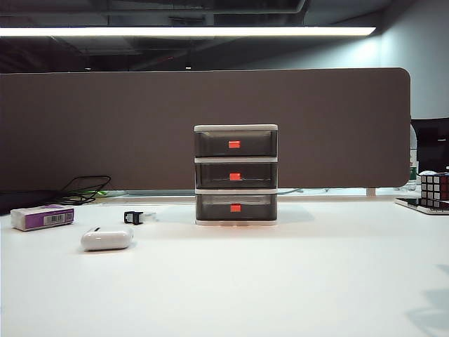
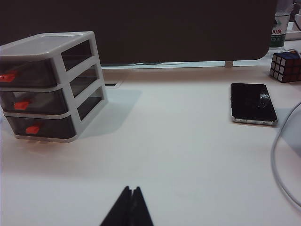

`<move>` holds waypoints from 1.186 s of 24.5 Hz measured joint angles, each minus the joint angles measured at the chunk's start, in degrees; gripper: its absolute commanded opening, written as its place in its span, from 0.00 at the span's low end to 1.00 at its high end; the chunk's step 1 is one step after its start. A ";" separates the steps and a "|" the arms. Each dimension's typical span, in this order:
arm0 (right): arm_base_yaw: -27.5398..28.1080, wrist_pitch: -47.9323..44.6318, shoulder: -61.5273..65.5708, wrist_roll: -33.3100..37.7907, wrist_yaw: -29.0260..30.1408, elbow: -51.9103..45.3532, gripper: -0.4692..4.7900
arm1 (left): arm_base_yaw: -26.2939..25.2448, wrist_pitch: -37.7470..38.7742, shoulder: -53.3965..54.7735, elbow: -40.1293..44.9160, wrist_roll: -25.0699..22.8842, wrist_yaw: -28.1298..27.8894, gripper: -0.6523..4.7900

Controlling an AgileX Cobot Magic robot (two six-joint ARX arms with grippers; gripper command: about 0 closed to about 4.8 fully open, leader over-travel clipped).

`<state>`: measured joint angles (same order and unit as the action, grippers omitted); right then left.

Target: Open the second layer of the drawer on the table, pick up the earphone case on the table and put it in, and finally close the drawer.

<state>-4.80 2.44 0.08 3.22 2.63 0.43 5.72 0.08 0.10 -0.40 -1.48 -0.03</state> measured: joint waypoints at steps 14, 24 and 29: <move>0.00 0.00 0.00 0.00 0.76 0.00 0.08 | 0.00 -0.02 0.00 0.00 1.70 1.62 0.11; -0.02 4.20 0.00 4.50 25.53 0.00 0.08 | 0.00 0.22 0.00 0.00 21.35 25.42 0.12; -0.02 4.42 0.00 4.55 25.53 0.00 0.08 | 0.00 0.11 0.00 0.00 20.20 25.57 0.12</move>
<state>-4.82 6.85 0.08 7.77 28.16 0.43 5.72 0.19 0.10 -0.40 18.72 25.54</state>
